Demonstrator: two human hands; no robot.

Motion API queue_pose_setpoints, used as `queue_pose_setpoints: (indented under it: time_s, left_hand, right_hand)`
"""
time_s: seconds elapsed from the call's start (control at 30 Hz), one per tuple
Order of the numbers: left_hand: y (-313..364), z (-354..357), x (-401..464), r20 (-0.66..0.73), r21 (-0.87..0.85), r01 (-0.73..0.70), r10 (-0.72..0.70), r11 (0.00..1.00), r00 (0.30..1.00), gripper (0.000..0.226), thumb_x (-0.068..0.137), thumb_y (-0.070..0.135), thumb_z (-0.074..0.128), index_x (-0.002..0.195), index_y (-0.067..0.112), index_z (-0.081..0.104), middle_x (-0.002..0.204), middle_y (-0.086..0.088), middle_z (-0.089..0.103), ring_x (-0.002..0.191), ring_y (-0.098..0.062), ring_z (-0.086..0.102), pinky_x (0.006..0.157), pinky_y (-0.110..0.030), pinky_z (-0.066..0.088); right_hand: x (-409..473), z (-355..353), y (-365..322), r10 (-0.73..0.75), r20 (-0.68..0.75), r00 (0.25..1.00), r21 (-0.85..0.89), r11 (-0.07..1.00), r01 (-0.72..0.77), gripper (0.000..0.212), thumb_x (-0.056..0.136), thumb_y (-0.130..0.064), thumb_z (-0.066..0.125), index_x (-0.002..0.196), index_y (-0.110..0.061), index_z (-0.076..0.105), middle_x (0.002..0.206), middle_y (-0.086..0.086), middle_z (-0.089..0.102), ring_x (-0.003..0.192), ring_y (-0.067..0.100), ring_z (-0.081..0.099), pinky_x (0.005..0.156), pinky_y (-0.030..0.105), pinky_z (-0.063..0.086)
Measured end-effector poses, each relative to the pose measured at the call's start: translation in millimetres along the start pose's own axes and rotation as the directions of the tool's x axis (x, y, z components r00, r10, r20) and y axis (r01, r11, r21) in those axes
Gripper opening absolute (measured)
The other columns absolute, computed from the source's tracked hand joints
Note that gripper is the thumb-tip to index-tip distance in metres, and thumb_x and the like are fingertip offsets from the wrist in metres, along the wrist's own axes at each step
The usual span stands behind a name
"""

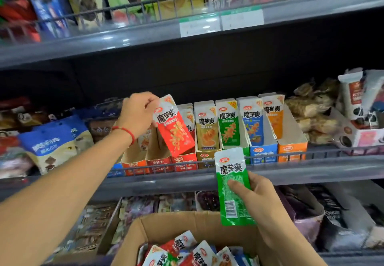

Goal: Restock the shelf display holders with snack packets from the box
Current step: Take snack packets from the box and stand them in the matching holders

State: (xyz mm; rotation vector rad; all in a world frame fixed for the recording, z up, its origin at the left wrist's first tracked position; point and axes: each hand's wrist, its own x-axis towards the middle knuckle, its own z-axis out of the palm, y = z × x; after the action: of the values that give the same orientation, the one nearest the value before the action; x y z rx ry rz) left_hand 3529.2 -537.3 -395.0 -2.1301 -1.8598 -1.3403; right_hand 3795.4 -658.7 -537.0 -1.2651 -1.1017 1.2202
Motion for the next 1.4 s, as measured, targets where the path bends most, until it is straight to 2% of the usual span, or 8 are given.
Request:
queue_pose_setpoints:
  time_s: [0.3, 0.6, 0.73, 0.8, 0.87, 0.93, 1.13, 1.4]
  left_hand:
    - [30.4, 29.0, 38.1, 0.225, 0.258, -0.062, 0.002, 0.964, 0.974, 0.017, 0.094, 0.021, 0.062, 0.086, 0.035, 0.063, 0.096, -0.005, 0.074, 0.095, -0.025, 0.069, 0.091, -0.031, 0.049]
    - [14.5, 56.4, 4.9, 0.228, 0.385, -0.159, 0.073, 0.909, 0.971, 0.014, 0.096, 0.018, 0.067, 0.109, 0.015, 0.07, 0.107, 0.0, 0.057, 0.106, -0.015, 0.05, 0.081, -0.029, 0.044]
    - [57.3, 56.1, -33.8, 0.11, 0.205, -0.216, 0.197, 0.955, 0.974, 0.012, 0.096, 0.029, 0.066, 0.099, 0.019, 0.072, 0.095, 0.003, 0.065, 0.088, -0.013, 0.064, 0.078, -0.029, 0.055]
    - [90.8, 58.8, -63.6, 0.403, -0.173, 0.14, -0.059, 0.975, 0.913, 0.04, 0.096, 0.052, 0.059, 0.099, 0.015, 0.075, 0.09, -0.001, 0.075, 0.078, -0.014, 0.07, 0.072, -0.026, 0.058]
    - [109.7, 61.0, -79.6, 0.706, -0.341, 0.573, -0.2, 0.745, 0.68, 0.055, 0.095, 0.054, 0.059, 0.106, 0.002, 0.074, 0.097, -0.018, 0.077, 0.079, -0.025, 0.073, 0.068, -0.032, 0.061]
    - [112.2, 65.1, -79.9, 0.763, -0.35, 0.642, -0.19, 0.682, 0.617, 0.034, 0.099, 0.024, 0.064, 0.109, -0.008, 0.07, 0.1, -0.024, 0.076, 0.077, -0.024, 0.073, 0.066, -0.031, 0.062]
    - [107.4, 72.6, -19.7, 0.36, -0.275, 0.21, -0.102, 0.938, 0.928, 0.023, 0.081, 0.012, 0.076, 0.103, 0.021, 0.077, 0.101, 0.0, 0.078, 0.092, -0.016, 0.075, 0.088, -0.044, 0.062]
    - [134.0, 102.7, 57.5, 0.267, 0.097, -0.163, 0.132, 0.982, 0.955, 0.021, 0.087, 0.015, 0.067, 0.092, 0.035, 0.073, 0.105, -0.001, 0.076, 0.103, -0.022, 0.07, 0.1, -0.036, 0.053]
  right_hand:
    - [7.8, -11.2, 5.3, -0.063, -0.07, 0.996, -0.087, 0.995, 0.057, 0.004, 0.097, -0.02, 0.069, 0.1, -0.021, 0.071, 0.086, -0.006, 0.079, 0.079, 0.016, 0.077, 0.082, 0.051, 0.062]
    - [7.9, -21.2, 5.5, -0.2, -0.135, 0.971, -0.043, 0.98, 0.196, 0.008, 0.098, -0.021, 0.067, 0.095, -0.026, 0.073, 0.085, -0.009, 0.078, 0.078, 0.014, 0.076, 0.078, 0.049, 0.063]
    - [11.3, -19.5, 8.8, -0.487, -0.254, 0.836, -0.302, 0.861, 0.41, 0.01, 0.096, -0.021, 0.07, 0.095, -0.029, 0.074, 0.078, -0.012, 0.072, 0.075, 0.005, 0.066, 0.065, 0.018, 0.055]
    - [10.6, -13.5, 9.0, -0.642, -0.257, 0.722, -0.462, 0.738, 0.492, 0.022, 0.093, -0.015, 0.071, 0.113, -0.025, 0.076, 0.092, -0.014, 0.067, 0.084, 0.002, 0.063, 0.07, 0.014, 0.052]
    - [12.6, -8.3, 12.8, -0.742, -0.186, 0.644, -0.592, 0.608, 0.529, 0.037, 0.089, -0.01, 0.075, 0.125, -0.02, 0.073, 0.101, -0.008, 0.063, 0.087, 0.006, 0.062, 0.074, 0.024, 0.057]
    - [14.4, -6.3, 16.0, -0.773, -0.125, 0.622, -0.654, 0.536, 0.534, 0.048, 0.084, -0.006, 0.08, 0.13, -0.017, 0.071, 0.107, -0.001, 0.063, 0.093, 0.015, 0.064, 0.074, 0.036, 0.061]
    - [10.7, -15.8, 7.9, -0.685, -0.207, 0.698, -0.564, 0.667, 0.487, 0.044, 0.091, -0.037, 0.067, 0.134, -0.024, 0.063, 0.127, -0.008, 0.051, 0.121, 0.01, 0.046, 0.1, 0.027, 0.04]
    - [18.8, -27.6, 7.7, -0.499, -0.358, 0.789, -0.337, 0.857, 0.389, 0.029, 0.095, -0.018, 0.067, 0.121, -0.029, 0.062, 0.12, -0.011, 0.054, 0.113, 0.013, 0.059, 0.098, 0.044, 0.052]
